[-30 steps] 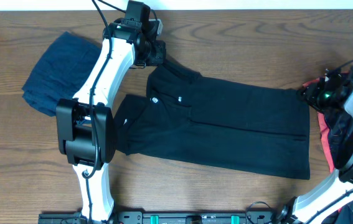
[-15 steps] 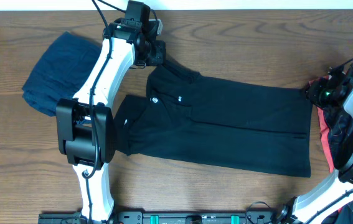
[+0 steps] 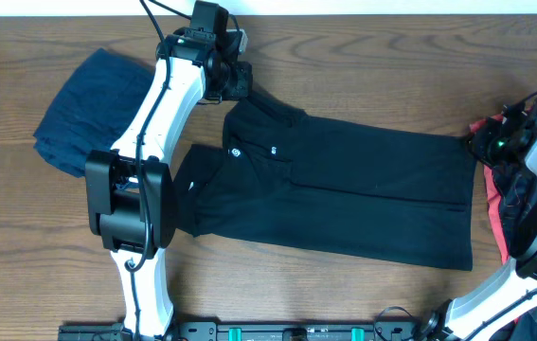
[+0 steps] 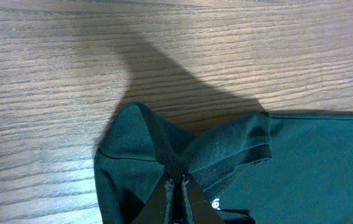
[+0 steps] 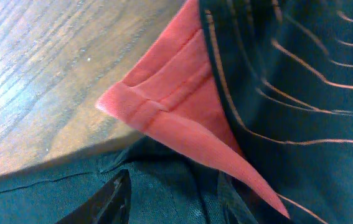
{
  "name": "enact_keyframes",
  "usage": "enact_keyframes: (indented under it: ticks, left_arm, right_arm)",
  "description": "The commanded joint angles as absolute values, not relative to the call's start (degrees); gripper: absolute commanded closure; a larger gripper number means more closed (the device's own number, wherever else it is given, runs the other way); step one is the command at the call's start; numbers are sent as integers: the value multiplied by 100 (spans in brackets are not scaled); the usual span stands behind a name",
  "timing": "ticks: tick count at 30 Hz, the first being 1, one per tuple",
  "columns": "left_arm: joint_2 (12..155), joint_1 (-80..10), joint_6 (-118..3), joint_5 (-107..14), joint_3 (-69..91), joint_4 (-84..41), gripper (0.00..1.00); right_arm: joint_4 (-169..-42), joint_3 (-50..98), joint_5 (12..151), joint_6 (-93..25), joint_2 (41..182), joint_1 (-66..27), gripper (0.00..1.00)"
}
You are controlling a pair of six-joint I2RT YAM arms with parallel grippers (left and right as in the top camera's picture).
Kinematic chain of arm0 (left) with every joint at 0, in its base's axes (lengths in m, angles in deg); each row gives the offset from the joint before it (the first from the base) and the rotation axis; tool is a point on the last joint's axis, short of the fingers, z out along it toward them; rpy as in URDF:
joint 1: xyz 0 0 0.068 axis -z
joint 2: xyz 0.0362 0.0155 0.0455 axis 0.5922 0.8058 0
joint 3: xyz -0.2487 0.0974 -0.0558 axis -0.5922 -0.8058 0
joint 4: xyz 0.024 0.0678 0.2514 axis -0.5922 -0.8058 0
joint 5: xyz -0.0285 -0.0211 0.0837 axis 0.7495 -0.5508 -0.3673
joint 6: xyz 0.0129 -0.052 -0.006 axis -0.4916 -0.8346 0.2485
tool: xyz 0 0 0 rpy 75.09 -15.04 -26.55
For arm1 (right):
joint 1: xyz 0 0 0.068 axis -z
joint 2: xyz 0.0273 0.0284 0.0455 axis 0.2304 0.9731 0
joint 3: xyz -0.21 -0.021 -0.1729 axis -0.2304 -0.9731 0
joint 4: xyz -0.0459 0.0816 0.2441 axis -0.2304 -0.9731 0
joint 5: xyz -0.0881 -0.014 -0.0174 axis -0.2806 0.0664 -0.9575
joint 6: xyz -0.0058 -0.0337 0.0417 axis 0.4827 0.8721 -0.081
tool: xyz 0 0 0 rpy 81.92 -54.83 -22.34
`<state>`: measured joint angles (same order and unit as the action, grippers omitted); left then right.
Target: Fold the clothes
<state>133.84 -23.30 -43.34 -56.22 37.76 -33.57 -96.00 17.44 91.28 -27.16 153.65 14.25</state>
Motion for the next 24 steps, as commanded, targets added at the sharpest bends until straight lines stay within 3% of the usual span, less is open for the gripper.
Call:
enact_keyframes:
  ticks: [1,4,16,24]
  left_arm:
    - [13399,-2339,-4275,-5569,3807,-3374,94]
    - [13399,-2339,-4275,-5569,3807,-3374,94]
    - [13399,-2339,-4275,-5569,3807,-3372,94]
    - [13399,-2339,-4277,-5569,3807,-3372,94]
  right_arm:
    - [-9691,1571,9279,-2276,15586,1786,55]
    - [-9652,1571,10186,-1393,15586,1963,55]
    - [-9707,1571,10166,-1599,15586,2271,54]
    - [-9576,1571,10138,-1916,15588,1779,55]
